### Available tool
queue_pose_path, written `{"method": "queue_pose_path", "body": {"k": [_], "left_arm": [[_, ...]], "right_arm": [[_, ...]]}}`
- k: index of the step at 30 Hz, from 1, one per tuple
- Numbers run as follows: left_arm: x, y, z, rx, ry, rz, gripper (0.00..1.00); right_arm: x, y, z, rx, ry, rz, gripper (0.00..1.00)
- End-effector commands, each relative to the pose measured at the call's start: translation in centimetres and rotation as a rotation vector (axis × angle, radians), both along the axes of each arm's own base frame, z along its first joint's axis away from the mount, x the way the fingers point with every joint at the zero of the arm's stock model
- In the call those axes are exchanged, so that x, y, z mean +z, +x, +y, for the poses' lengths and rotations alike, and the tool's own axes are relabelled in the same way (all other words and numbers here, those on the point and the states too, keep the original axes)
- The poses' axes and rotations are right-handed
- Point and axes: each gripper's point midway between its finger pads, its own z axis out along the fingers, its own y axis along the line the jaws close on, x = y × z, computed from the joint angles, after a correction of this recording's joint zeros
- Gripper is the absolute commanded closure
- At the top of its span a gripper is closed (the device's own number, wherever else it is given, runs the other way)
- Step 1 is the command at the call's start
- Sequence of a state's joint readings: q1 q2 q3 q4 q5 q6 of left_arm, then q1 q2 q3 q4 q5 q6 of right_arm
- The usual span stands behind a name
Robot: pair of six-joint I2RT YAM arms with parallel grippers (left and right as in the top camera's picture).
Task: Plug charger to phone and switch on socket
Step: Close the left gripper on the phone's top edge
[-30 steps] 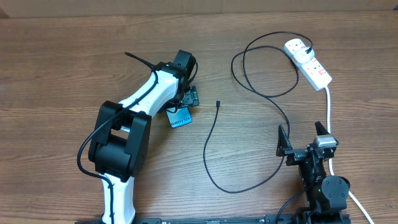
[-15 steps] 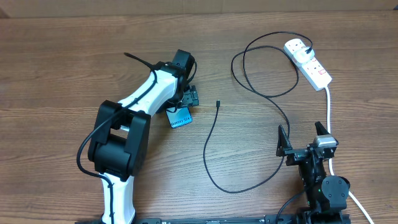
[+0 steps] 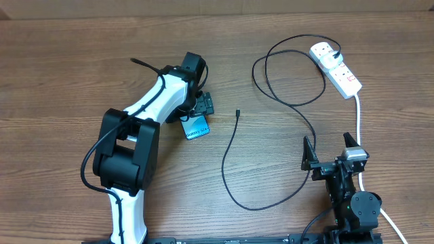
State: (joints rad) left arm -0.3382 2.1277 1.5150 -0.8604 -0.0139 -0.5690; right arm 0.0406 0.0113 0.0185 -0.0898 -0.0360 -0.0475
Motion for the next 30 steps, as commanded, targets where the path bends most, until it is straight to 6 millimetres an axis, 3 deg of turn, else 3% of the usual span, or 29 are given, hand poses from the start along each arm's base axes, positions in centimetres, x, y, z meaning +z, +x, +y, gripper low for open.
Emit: {"method": "queue_pose_path", "body": {"k": [1,13,30], "left_arm": [[-1.9,-0.6,0.3,-0.008,-0.021,0.059,0.00],[-1.9,0.2,0.9,-0.058,-0.015,0.031,0.00],[-2.3,-0.7,2.1,0.002,-0.009,0.071,0.00]], "right_arm": [[-0.2,0.0,-0.2,-0.010,0.006,-0.002,0.00],[-0.2,0.0,-0.2,-0.010,0.006,-0.002,0.00],[-0.2,0.0,-0.2,-0.010,0.006,-0.002,0.00]]}}
